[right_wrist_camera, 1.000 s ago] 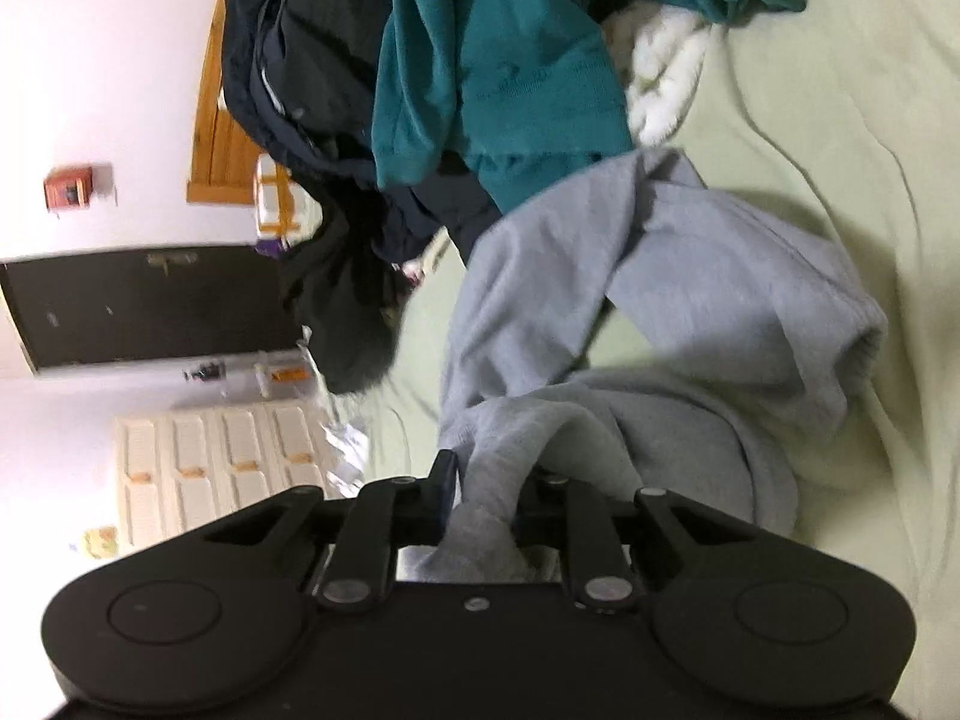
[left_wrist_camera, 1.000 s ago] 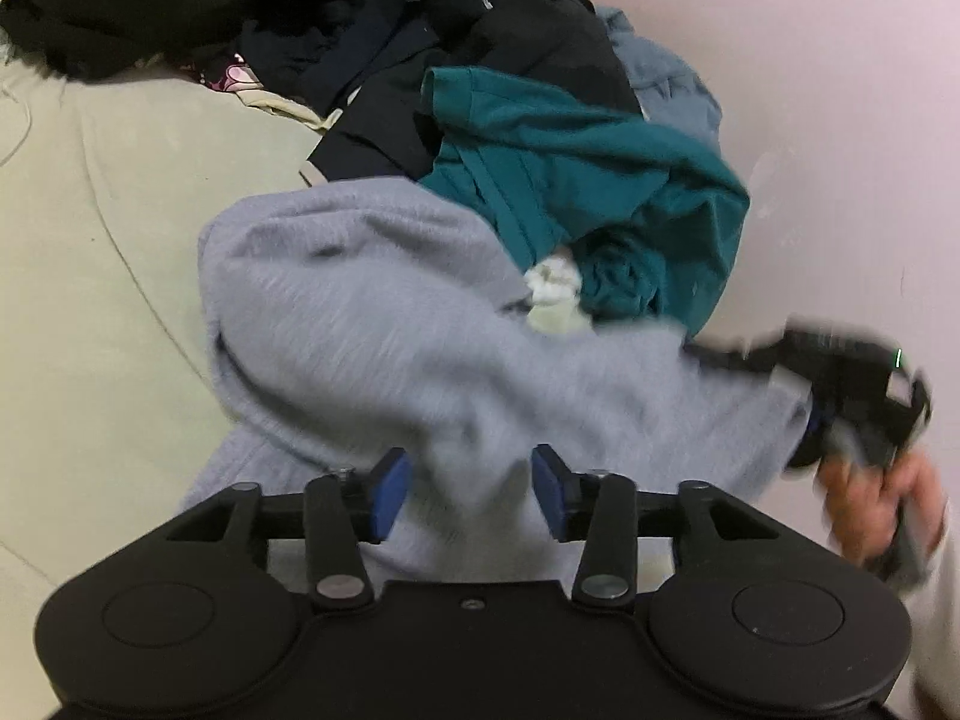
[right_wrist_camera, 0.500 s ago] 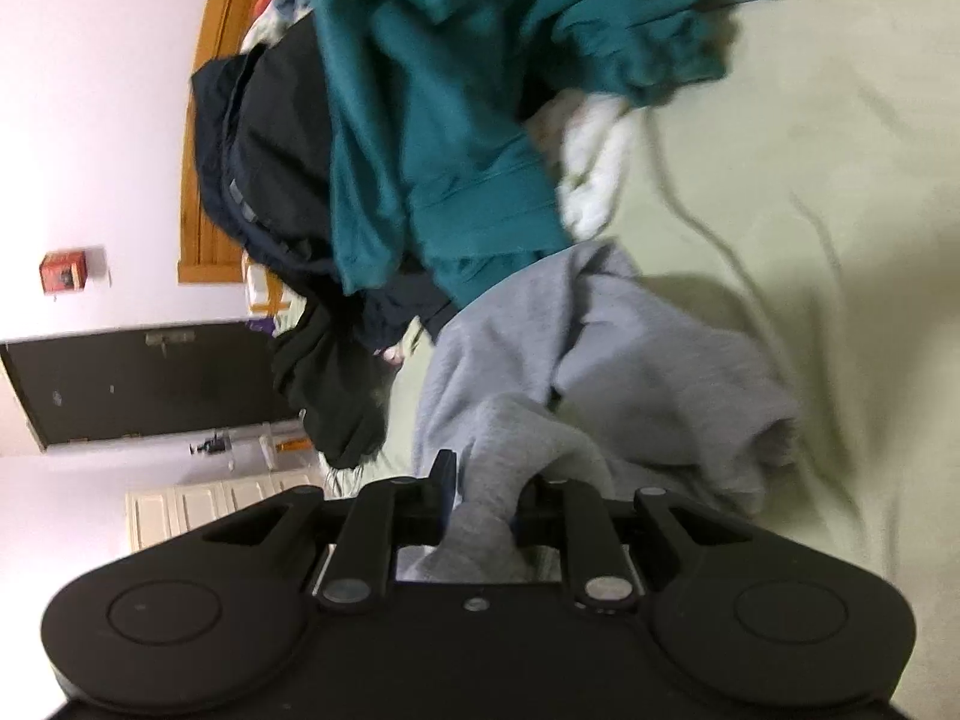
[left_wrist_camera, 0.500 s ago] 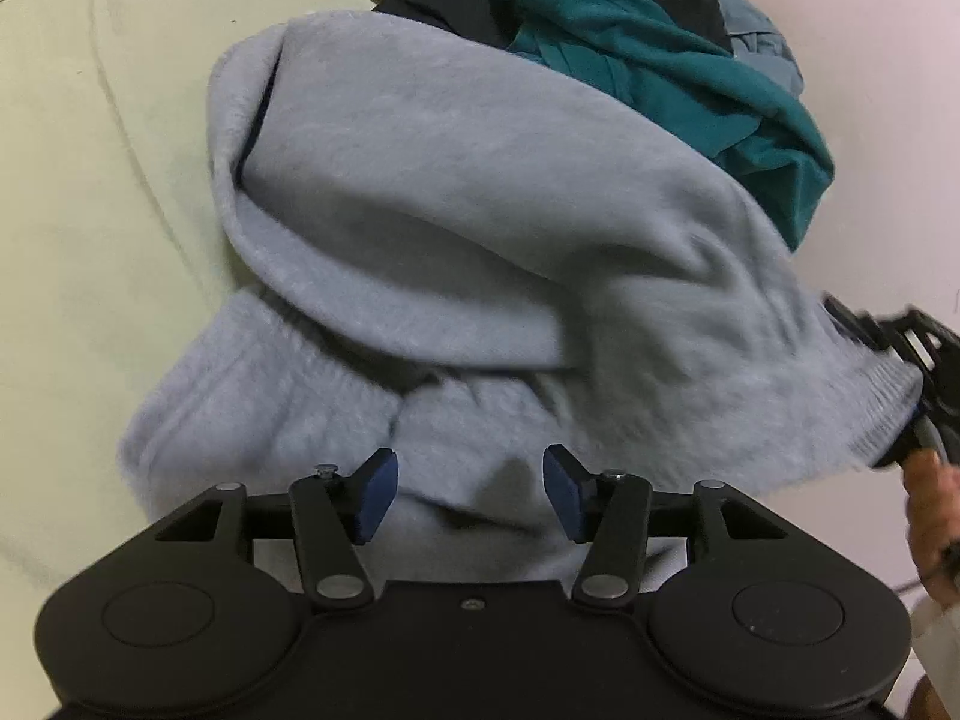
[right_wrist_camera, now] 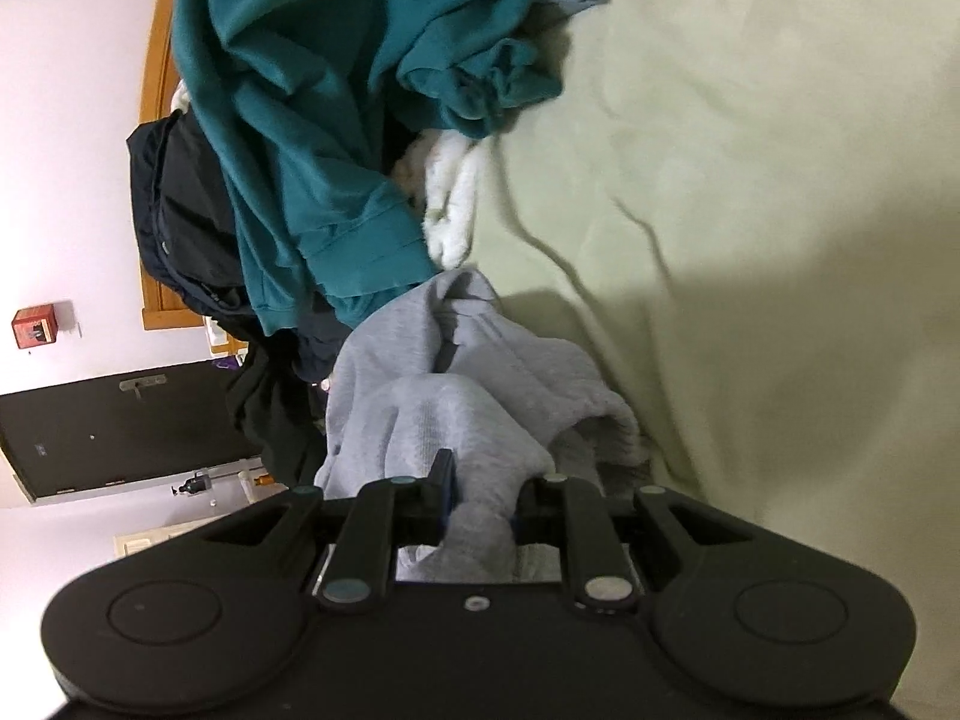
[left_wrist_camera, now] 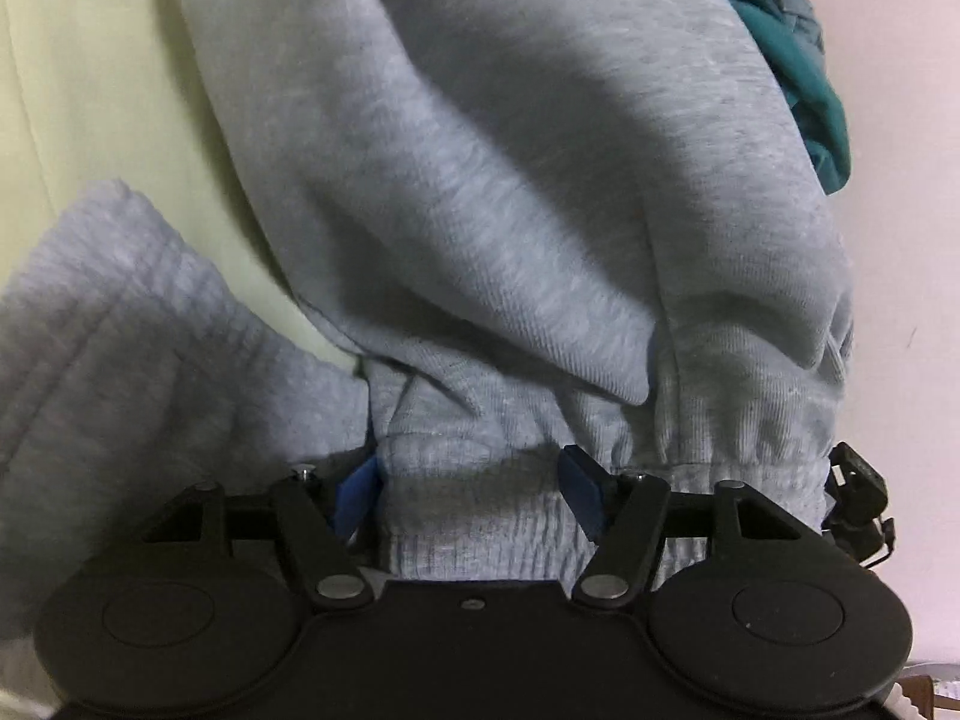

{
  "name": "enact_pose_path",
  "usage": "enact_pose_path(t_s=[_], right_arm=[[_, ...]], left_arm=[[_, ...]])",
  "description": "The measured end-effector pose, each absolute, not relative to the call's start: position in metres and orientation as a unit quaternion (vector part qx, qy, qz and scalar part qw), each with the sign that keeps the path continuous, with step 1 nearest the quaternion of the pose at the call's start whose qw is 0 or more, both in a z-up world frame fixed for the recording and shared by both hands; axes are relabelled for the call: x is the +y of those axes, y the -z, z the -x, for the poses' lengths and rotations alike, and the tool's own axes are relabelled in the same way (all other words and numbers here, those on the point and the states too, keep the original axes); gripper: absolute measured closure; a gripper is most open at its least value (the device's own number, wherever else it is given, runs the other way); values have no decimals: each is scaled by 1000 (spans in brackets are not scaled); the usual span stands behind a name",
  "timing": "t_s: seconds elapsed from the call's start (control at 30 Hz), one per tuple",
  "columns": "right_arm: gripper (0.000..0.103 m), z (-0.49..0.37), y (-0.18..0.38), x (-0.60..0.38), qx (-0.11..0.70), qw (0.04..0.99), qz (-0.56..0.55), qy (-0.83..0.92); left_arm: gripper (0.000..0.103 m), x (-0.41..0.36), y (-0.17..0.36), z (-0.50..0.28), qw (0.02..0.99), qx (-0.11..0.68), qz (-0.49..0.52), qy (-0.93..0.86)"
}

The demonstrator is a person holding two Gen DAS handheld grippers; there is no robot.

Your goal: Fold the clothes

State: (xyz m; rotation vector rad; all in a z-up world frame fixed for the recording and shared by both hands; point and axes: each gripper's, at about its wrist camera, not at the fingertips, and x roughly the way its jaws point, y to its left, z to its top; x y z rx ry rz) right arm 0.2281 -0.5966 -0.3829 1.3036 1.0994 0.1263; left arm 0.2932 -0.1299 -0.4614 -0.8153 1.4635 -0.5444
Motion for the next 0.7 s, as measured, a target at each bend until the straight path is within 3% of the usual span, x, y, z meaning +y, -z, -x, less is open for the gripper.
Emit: enact_pose_path(t_s=[0.1,0.2,0.4,0.7], right_arm=[[87,-226,381,-596,486,658,-571,-66],[87,-222,380,-596,492,658,-566,-68],[87,-211,365,-591,483,659,-572,-79],[87,-180,322,-553,504,673,-529,-116]], left_arm=[[79,-132,453,-290,648,633,345,247],[87,-133,438,-286,661,621,338,250],[90,-124,387,-272,692,581,329,274],[90,-64,263,-226,752,517,319,255]])
